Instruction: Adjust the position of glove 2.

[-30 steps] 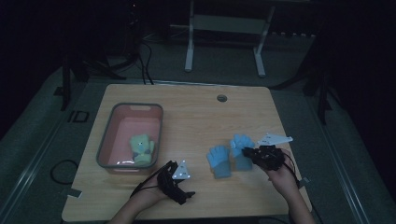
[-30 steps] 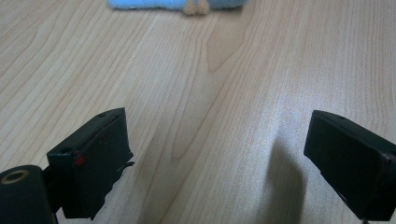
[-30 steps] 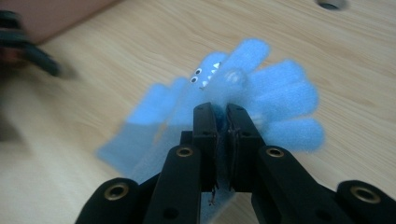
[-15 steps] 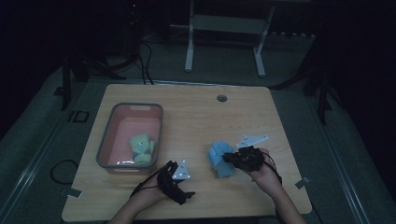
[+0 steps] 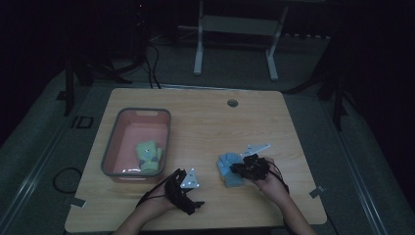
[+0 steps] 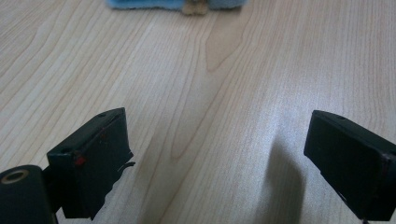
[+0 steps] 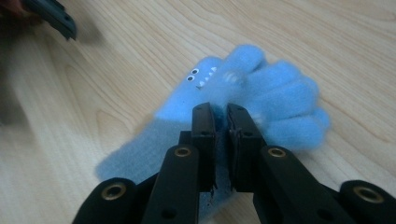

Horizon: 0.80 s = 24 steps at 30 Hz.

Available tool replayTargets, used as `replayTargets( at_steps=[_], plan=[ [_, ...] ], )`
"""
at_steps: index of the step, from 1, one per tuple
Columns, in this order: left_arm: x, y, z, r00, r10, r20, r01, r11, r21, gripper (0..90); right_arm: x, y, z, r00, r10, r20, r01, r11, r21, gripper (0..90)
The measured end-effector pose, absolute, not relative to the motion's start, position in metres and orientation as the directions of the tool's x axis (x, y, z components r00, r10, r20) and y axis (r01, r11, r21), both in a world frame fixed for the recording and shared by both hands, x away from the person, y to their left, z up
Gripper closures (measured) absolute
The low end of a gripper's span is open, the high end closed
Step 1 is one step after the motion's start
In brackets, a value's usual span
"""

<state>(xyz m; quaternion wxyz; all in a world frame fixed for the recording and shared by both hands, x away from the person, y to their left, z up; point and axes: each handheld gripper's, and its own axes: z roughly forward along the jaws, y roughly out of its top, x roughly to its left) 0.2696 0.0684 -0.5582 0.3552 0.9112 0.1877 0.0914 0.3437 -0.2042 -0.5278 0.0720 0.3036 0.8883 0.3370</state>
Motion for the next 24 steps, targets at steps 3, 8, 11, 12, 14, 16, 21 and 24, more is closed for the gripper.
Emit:
replayTargets(
  at_steps=[3,8,11,12,14,16,21,24],
  plan=[
    [0.270,0.068,-0.558,0.910,0.414,0.024,0.286,-0.667,0.688,7.3,0.345,-0.204,-0.532,-0.804,0.590,0.079,0.498,0.593,0.633,81.8],
    [0.270,0.068,-0.558,0.909,0.416,0.015,0.292,-0.662,0.690,7.3,0.345,-0.202,-0.536,-0.807,0.586,0.067,0.493,0.607,0.624,80.6],
    [0.269,0.066,-0.556,0.908,0.420,-0.001,0.303,-0.654,0.693,7.3,0.344,-0.202,-0.535,-0.807,0.588,0.057,0.486,0.607,0.629,79.3],
    [0.269,0.066,-0.556,0.906,0.423,-0.013,0.311,-0.644,0.699,7.3,0.343,-0.202,-0.534,-0.807,0.588,0.050,0.483,0.608,0.631,77.8],
    [0.268,0.065,-0.555,0.904,0.428,-0.017,0.314,-0.636,0.705,7.3,0.340,-0.201,-0.530,-0.810,0.584,0.043,0.471,0.606,0.641,70.8],
    [0.269,0.065,-0.554,0.900,0.435,-0.037,0.334,-0.630,0.702,7.3,0.338,-0.202,-0.526,-0.812,0.583,0.038,0.460,0.599,0.655,59.5],
    [0.267,0.061,-0.553,0.899,0.438,-0.001,0.330,-0.675,0.660,8.1,0.335,-0.206,-0.518,-0.804,0.593,0.041,0.455,0.570,0.684,38.8],
    [0.267,0.058,-0.554,0.896,0.444,-0.013,0.347,-0.682,0.643,8.1,0.334,-0.208,-0.515,-0.804,0.592,0.058,0.461,0.559,0.689,29.5]
  ],
)
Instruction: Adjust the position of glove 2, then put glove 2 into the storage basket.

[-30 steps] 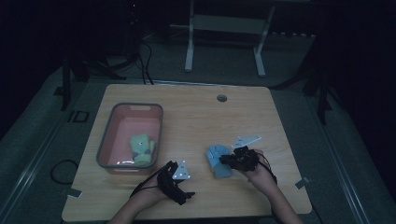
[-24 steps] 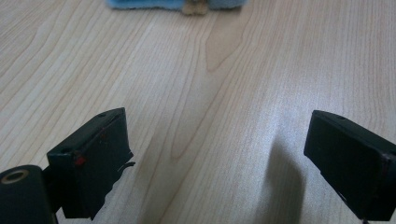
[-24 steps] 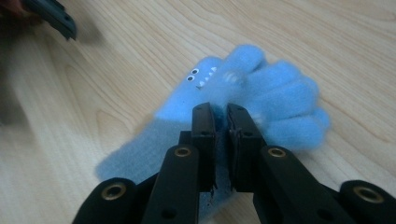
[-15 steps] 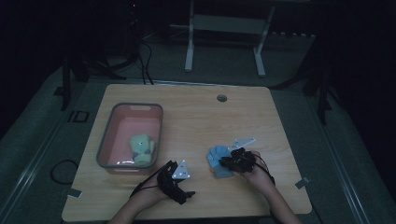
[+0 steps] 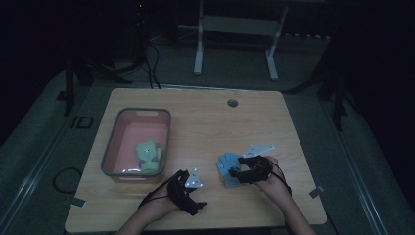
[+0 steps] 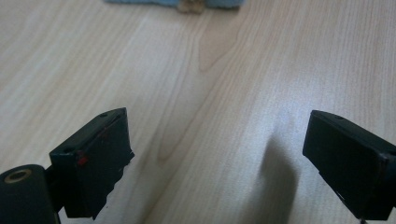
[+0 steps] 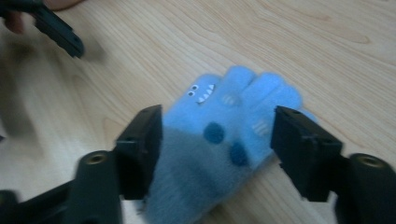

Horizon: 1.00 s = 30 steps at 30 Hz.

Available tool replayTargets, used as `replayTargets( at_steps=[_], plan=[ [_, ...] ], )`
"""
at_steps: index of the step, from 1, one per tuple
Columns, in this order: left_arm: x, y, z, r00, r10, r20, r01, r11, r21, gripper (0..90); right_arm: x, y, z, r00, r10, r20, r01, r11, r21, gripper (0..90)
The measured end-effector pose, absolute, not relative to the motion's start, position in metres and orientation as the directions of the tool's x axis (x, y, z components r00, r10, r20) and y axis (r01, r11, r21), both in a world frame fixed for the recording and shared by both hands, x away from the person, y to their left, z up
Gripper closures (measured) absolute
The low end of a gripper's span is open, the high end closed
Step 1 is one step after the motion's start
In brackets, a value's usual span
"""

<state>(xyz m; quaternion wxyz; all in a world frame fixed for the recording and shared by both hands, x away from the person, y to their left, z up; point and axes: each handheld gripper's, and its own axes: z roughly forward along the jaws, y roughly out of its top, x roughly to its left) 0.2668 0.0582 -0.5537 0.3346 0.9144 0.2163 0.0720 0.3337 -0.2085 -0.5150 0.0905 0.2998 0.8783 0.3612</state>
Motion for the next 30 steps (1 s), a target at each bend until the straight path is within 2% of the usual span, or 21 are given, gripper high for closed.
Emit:
replayTargets(
  at_steps=[4,9,15,21,23,30],
  plan=[
    [0.267,0.056,-0.553,0.895,0.446,-0.027,0.361,-0.686,0.632,8.1,0.333,-0.211,-0.514,-0.822,0.563,0.084,0.452,0.556,0.698,19.1],
    [0.266,0.055,-0.551,0.885,0.465,-0.016,0.369,-0.682,0.631,9.4,0.332,-0.215,-0.514,-0.810,0.580,0.086,0.464,0.544,0.699,20.1],
    [0.264,0.051,-0.545,0.894,0.448,-0.006,0.341,-0.671,0.658,9.6,0.334,-0.224,-0.512,-0.792,0.610,0.017,0.430,0.537,0.726,16.6],
    [0.263,0.043,-0.536,0.901,0.434,0.018,0.304,-0.659,0.689,10.1,0.335,-0.232,-0.506,-0.783,0.617,0.073,0.478,0.523,0.705,14.1],
    [0.263,0.040,-0.534,0.907,0.421,0.020,0.292,-0.662,0.690,12.9,0.335,-0.235,-0.503,-0.777,0.622,0.095,0.486,0.496,0.720,14.1],
    [0.264,0.026,-0.526,0.925,0.377,0.044,0.244,-0.680,0.692,12.9,0.336,-0.245,-0.494,-0.762,0.636,0.125,0.493,0.443,0.749,12.4]
  ],
)
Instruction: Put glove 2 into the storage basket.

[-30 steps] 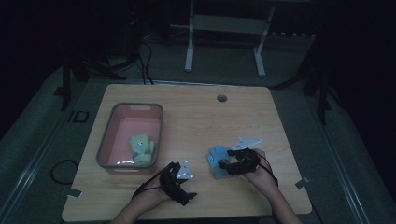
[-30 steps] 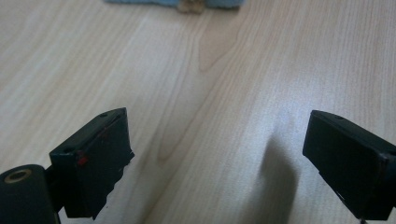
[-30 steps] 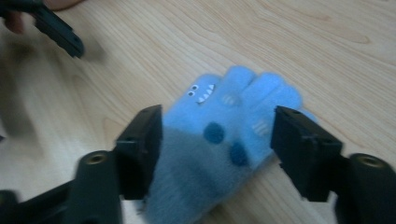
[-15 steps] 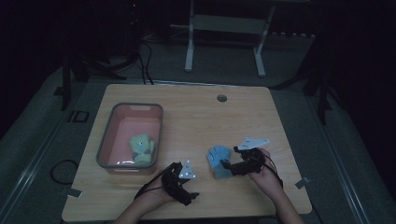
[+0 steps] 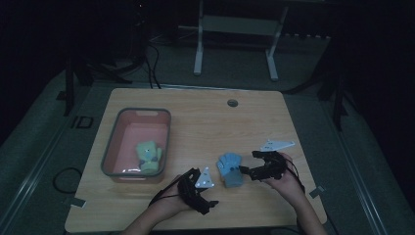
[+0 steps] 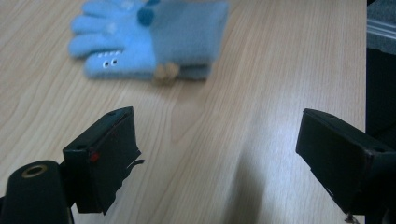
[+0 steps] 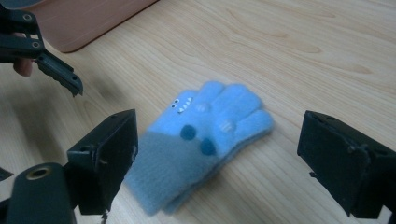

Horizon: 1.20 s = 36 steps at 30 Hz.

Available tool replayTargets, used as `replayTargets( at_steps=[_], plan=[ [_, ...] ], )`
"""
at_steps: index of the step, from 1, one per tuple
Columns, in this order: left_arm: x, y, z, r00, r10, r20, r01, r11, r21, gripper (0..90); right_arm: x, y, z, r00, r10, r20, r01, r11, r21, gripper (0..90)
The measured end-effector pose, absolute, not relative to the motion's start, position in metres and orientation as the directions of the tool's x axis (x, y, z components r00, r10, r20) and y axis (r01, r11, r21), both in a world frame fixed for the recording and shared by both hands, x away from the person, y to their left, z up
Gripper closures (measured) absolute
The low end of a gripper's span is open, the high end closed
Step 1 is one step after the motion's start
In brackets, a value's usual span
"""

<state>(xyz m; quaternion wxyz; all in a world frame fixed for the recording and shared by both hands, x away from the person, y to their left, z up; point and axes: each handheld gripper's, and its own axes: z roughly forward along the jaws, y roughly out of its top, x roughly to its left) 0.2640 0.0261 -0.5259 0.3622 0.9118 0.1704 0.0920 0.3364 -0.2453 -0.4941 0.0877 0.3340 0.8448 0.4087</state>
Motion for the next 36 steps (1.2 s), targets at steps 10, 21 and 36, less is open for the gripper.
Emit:
replayTargets(
  at_steps=[10,21,36],
  plan=[
    [0.273,0.000,-0.522,0.945,0.318,0.080,0.181,-0.710,0.681,13.1,0.343,-0.254,-0.492,-0.742,0.667,0.073,0.474,0.444,0.760,34.4],
    [0.285,-0.030,-0.522,0.953,0.267,0.143,0.097,-0.717,0.690,15.9,0.370,-0.244,-0.501,-0.730,0.678,0.085,0.503,0.450,0.738,42.9],
    [0.300,-0.045,-0.547,0.956,0.239,0.168,0.072,-0.751,0.657,35.7,0.389,-0.215,-0.547,-0.748,0.656,0.101,0.548,0.526,0.651,35.5]
  ],
)
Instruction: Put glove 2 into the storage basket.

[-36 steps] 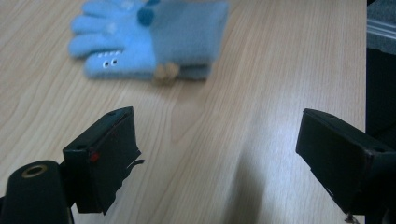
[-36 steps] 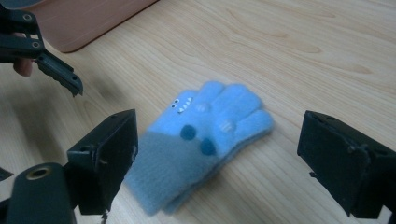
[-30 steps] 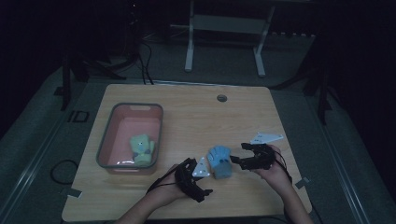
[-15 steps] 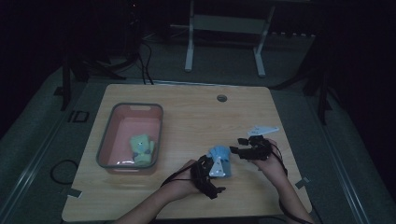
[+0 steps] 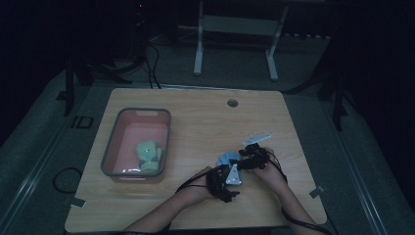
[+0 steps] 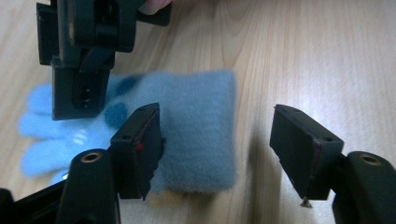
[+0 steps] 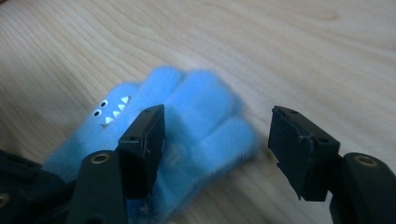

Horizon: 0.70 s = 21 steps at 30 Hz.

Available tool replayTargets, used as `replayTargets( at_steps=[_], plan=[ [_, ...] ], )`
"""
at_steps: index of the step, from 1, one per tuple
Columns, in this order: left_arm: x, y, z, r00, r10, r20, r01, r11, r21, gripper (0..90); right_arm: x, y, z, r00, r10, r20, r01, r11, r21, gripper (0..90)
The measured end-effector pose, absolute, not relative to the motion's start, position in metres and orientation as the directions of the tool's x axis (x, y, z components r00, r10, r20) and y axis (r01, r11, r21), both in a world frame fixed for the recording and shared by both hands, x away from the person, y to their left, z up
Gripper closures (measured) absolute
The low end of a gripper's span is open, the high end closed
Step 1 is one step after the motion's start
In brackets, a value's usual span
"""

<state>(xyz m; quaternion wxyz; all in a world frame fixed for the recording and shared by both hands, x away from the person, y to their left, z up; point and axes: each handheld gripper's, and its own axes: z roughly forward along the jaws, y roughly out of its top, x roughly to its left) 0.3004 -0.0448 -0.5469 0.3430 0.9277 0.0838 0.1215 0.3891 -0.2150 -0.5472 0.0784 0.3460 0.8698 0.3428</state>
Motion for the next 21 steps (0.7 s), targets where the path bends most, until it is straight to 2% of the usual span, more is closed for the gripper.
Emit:
replayTargets(
  at_steps=[5,8,11,12,21],
  plan=[
    [0.3020,-0.0434,-0.5479,0.954,0.248,0.171,0.076,-0.748,0.660,43.0,0.3860,-0.2141,-0.5507,-0.757,0.648,0.089,0.534,0.533,0.657,37.7],
    [0.3028,-0.0426,-0.5491,0.952,0.253,0.173,0.080,-0.750,0.656,47.6,0.3844,-0.2125,-0.5504,-0.766,0.637,0.091,0.527,0.539,0.657,44.6],
    [0.3028,-0.0431,-0.5508,0.949,0.251,0.190,0.071,-0.758,0.648,52.2,0.3842,-0.2109,-0.5492,-0.776,0.621,0.110,0.528,0.546,0.650,56.5],
    [0.3032,-0.0431,-0.5515,0.942,0.262,0.209,0.069,-0.762,0.644,55.8,0.3840,-0.2100,-0.5488,-0.781,0.614,0.116,0.529,0.550,0.646,64.3],
    [0.3040,-0.0427,-0.5454,0.938,0.257,0.233,0.054,-0.771,0.634,72.5,0.3871,-0.2061,-0.5461,-0.756,0.624,0.197,0.593,0.524,0.612,77.5]
  ],
)
